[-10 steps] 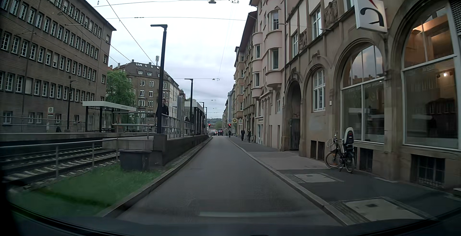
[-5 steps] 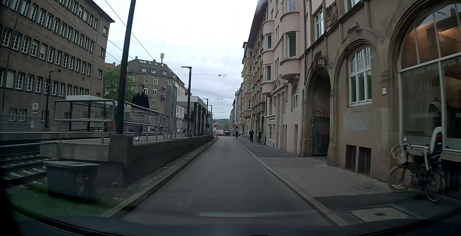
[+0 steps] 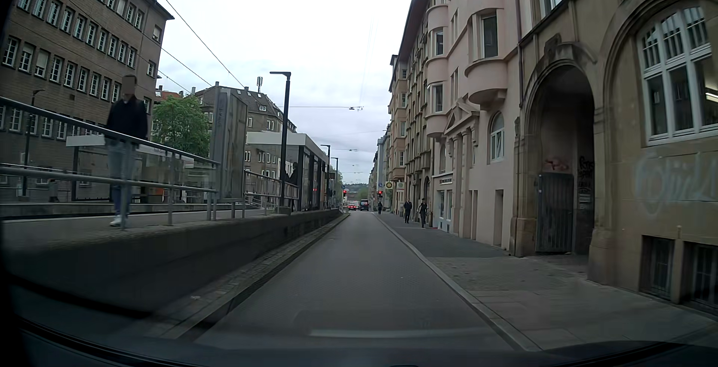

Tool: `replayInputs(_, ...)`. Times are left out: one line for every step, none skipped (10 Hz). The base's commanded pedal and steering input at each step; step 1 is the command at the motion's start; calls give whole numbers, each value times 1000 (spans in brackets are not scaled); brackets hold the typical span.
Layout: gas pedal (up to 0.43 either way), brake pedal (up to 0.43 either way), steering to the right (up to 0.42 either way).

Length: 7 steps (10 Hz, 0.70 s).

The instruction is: Follow the waypoints while adhering to traffic rules and regulations

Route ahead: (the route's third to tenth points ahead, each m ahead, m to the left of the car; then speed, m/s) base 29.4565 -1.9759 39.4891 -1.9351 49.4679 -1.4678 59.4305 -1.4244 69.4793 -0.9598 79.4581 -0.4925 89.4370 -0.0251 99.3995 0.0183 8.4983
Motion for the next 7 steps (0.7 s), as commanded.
replayInputs(47,0,-22)
replayInputs(47,0,-19)
replayInputs(47,0,-12)
replayInputs(47,0,-8)
replayInputs(47,0,-5)
replayInputs(39,0,-5)
replayInputs(39,0,-4)
